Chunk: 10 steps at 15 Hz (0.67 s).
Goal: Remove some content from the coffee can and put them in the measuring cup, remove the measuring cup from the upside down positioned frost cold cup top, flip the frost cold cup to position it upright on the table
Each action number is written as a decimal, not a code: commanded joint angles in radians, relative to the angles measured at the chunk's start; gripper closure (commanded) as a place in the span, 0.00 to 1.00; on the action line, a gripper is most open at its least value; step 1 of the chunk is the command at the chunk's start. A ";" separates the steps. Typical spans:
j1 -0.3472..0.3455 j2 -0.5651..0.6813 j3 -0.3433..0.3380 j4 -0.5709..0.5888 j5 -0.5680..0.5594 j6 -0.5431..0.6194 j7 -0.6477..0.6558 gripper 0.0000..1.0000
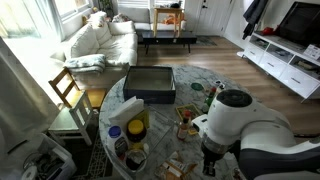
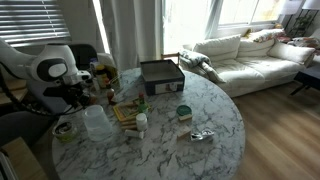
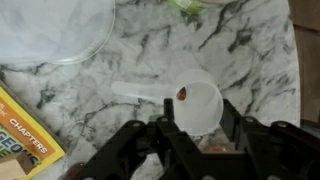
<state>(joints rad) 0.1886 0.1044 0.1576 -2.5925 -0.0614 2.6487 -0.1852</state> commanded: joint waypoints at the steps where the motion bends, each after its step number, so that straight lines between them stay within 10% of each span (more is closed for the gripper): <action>1: -0.008 0.048 0.011 0.008 0.002 0.046 0.023 0.77; 2: -0.008 0.053 0.012 0.007 0.002 0.052 0.028 0.77; 3: -0.010 0.058 0.014 0.008 0.011 0.054 0.029 0.35; 4: -0.012 0.040 0.023 0.005 0.032 0.042 0.014 0.26; 10: -0.002 -0.130 0.042 -0.007 0.091 -0.139 0.028 0.00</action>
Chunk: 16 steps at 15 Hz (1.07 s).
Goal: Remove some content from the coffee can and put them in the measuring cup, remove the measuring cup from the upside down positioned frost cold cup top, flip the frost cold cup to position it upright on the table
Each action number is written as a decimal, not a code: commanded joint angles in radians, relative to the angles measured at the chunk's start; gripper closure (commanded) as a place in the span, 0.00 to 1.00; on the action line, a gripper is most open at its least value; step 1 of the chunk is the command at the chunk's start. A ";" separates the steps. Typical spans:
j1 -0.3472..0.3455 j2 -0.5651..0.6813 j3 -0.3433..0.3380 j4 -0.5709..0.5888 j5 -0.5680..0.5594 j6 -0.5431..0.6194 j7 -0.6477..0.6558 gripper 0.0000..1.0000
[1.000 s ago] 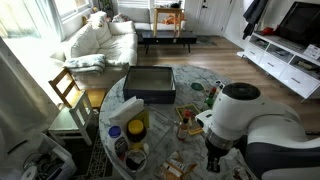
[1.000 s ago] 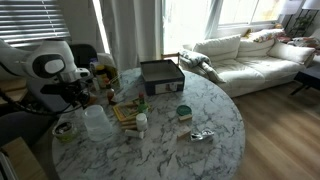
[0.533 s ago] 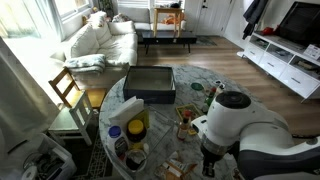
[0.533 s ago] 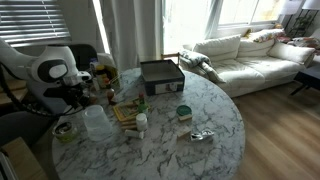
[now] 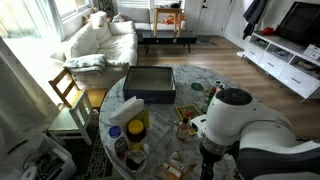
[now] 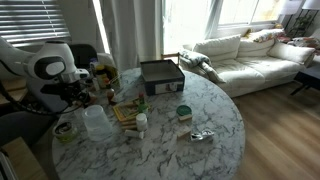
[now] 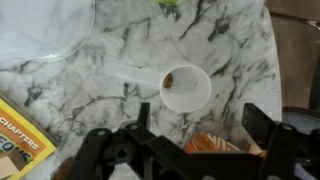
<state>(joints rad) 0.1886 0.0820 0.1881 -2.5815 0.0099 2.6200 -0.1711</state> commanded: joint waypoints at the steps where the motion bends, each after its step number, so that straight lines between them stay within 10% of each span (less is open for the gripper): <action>1: -0.003 -0.144 -0.002 -0.016 -0.033 -0.183 0.057 0.00; 7: -0.026 -0.389 -0.062 0.003 0.051 -0.454 0.035 0.00; 16: -0.158 -0.398 -0.212 0.014 0.099 -0.442 0.088 0.00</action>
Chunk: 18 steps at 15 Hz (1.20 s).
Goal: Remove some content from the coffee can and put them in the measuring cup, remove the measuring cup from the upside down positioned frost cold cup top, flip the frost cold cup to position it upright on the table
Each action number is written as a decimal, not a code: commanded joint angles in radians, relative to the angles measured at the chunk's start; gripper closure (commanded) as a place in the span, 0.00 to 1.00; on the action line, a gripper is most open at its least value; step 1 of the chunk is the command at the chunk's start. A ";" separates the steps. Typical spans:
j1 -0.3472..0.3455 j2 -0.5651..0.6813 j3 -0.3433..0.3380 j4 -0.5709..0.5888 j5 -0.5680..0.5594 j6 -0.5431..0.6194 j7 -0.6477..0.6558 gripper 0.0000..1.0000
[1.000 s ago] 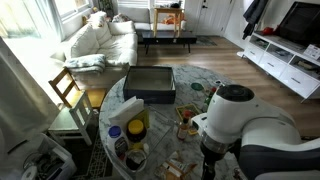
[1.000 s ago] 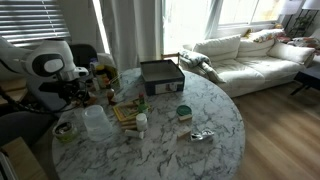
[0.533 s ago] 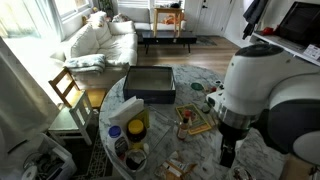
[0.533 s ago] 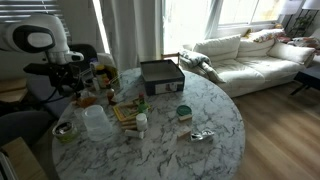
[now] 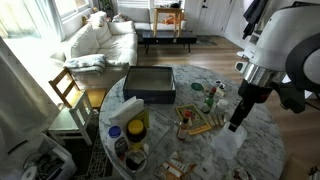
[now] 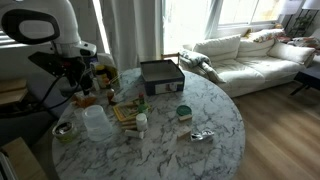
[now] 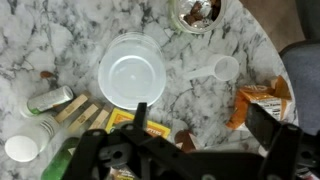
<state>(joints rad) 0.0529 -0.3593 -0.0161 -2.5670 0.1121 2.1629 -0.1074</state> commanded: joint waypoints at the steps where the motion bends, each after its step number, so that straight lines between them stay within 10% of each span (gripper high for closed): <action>1: -0.028 0.065 -0.005 0.007 -0.010 0.015 0.030 0.00; 18: -0.011 0.484 0.064 0.351 -0.367 -0.309 0.127 0.00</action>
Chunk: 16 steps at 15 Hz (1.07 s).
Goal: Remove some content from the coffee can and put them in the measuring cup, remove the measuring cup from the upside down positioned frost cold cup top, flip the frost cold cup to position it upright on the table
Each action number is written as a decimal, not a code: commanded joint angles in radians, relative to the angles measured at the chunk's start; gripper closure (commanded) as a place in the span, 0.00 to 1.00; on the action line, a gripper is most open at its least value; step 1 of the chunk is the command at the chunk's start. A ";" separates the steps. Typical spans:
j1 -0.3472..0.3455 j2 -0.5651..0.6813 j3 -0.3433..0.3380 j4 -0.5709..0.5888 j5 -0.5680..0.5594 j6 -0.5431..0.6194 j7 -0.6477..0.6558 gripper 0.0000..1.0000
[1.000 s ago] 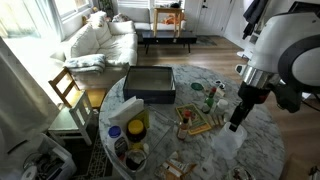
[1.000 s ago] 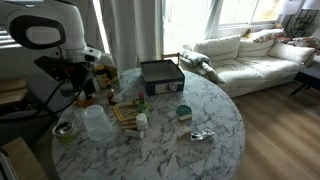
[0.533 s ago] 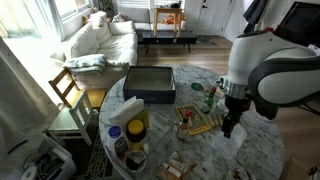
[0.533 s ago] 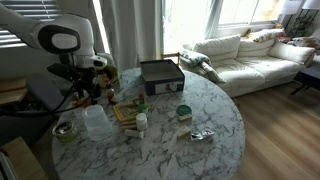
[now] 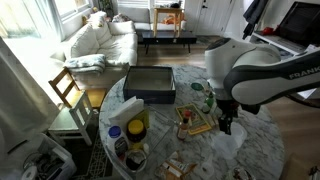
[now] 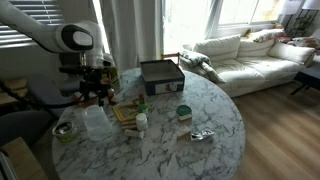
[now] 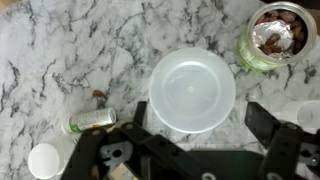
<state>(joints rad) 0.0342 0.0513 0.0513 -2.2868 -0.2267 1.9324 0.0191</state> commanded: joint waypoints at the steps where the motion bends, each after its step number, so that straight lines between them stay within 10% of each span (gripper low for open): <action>1: 0.007 0.092 -0.004 0.085 -0.025 -0.092 -0.009 0.00; 16: -0.008 0.264 -0.025 0.199 -0.001 -0.245 -0.074 0.00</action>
<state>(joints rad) 0.0302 0.2826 0.0356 -2.1158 -0.2326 1.7316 -0.0367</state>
